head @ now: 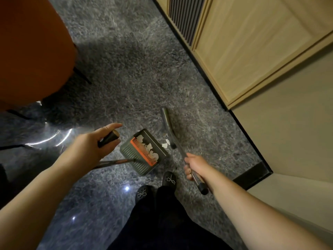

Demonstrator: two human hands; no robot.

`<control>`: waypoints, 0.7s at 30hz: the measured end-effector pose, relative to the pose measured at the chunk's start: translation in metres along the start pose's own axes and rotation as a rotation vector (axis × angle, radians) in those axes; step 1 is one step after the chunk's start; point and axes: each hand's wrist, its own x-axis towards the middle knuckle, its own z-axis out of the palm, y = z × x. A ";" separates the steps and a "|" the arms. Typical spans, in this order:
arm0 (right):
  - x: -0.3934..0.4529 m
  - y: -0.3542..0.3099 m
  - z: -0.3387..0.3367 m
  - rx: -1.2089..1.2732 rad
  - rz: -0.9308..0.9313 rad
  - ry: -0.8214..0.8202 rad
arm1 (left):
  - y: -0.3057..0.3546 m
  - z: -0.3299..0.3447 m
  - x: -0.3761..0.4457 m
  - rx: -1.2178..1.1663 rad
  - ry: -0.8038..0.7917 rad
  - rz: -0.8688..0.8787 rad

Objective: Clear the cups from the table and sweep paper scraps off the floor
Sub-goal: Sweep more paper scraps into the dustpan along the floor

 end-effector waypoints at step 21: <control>-0.026 -0.041 0.033 -0.162 -0.095 -0.035 | -0.069 -0.059 -0.059 -0.077 0.244 -0.071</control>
